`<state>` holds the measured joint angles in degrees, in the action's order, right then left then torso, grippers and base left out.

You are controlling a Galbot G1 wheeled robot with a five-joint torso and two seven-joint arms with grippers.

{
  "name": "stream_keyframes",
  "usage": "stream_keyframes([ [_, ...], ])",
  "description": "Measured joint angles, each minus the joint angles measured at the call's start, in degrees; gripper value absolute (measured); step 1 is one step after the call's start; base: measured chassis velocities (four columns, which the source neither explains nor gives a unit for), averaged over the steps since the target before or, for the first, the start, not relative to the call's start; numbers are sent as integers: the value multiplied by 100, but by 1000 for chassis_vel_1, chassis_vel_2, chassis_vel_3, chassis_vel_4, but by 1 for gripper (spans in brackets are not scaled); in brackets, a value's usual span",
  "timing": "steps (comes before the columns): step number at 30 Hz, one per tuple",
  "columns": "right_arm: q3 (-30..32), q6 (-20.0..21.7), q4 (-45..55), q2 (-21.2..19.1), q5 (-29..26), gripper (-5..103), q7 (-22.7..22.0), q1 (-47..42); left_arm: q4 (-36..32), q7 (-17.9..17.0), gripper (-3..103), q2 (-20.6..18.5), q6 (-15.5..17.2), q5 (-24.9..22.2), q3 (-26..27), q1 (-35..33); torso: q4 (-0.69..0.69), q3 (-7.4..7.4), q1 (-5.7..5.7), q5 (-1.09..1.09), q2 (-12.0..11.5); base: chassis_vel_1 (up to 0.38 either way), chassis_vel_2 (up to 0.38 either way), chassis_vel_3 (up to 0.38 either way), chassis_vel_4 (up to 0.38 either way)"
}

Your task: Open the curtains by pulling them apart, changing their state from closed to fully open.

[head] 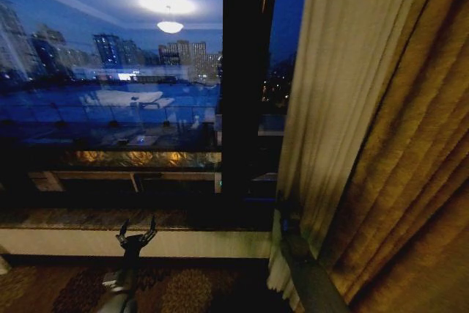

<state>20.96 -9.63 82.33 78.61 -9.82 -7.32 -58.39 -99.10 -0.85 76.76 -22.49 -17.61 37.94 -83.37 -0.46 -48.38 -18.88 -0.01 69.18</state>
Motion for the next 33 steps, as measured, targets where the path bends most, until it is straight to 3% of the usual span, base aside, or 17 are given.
stream_keyframes([
  [4,-35,-154,204,43,-13,52,128,-219,0,0,100,0,0,0,0,0,0,0,0,0,0,0,0,0,0],
  [6,-17,-172,237,45,11,52,132,-256,0,0,100,0,0,0,0,0,0,0,0,0,0,0,0,0,0],
  [10,57,-201,511,7,78,74,131,-542,0,0,100,0,0,0,0,0,0,0,0,0,0,0,0,0,0],
  [12,62,-201,537,2,74,74,129,-570,0,0,100,0,0,0,0,0,0,0,0,0,0,0,0,0,0],
  [15,121,-177,773,-40,81,90,64,-810,0,0,100,0,0,0,0,0,0,0,0,0,0,0,0,0,0],
  [18,126,-136,846,-55,74,99,20,-893,0,0,100,0,0,0,0,0,0,0,0,0,0,0,0,0,0],
  [33,131,-109,858,-59,65,100,-9,-901,0,0,100,0,0,0,0,0,0,0,0,0,0,0,0,0,0],
])
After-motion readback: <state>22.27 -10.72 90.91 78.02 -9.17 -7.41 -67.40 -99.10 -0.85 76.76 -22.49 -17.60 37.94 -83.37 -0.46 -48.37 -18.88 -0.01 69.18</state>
